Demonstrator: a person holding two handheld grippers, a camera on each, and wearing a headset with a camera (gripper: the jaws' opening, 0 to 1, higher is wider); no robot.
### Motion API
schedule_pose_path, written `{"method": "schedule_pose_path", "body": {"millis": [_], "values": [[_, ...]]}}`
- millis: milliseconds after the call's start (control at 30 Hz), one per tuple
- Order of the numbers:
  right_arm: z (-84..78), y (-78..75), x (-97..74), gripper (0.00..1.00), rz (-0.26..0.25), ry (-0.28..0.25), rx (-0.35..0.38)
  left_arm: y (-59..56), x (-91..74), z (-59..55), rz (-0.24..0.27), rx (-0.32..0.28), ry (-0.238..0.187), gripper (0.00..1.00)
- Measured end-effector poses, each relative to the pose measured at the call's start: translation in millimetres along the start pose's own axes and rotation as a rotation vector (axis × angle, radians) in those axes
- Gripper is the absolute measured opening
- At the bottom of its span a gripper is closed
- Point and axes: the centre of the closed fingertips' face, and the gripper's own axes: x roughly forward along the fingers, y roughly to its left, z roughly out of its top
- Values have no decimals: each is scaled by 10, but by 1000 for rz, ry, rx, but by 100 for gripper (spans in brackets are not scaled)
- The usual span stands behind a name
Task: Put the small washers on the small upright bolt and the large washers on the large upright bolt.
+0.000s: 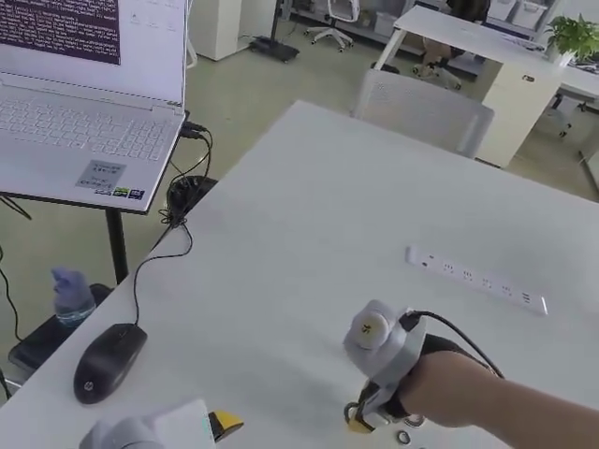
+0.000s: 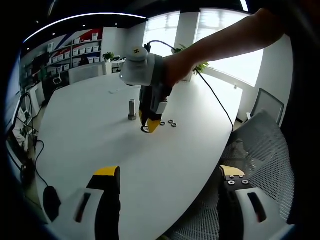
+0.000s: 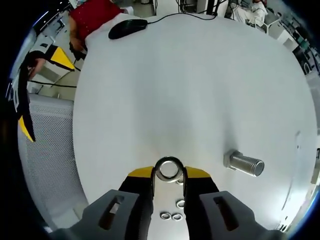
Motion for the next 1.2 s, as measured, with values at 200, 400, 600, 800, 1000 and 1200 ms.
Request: {"method": "schedule_pose_path", "body": {"millis": [200,400,600,800,1000,1200], "values": [[-6,-6,-85,22,-5,4,-6,-13,-17,-3,-2,3,1,79],[-4,-1,-168,22,-2,7,-7,-33,-21,-1,-5,11,4,79],[-6,11,-286,22,1,6,-14,-17,-23,27,-1,17,0,79],[-82,-36,-386,22,-4,14,-5,-18,-23,54,-3,24,0,79],[-101,-108,-500,22,-12,7,6,-17,-23,57,-4,29,1,79],[-95,-248,-638,22,-29,-4,24,-17,-21,68,-5,33,3,79]]}}
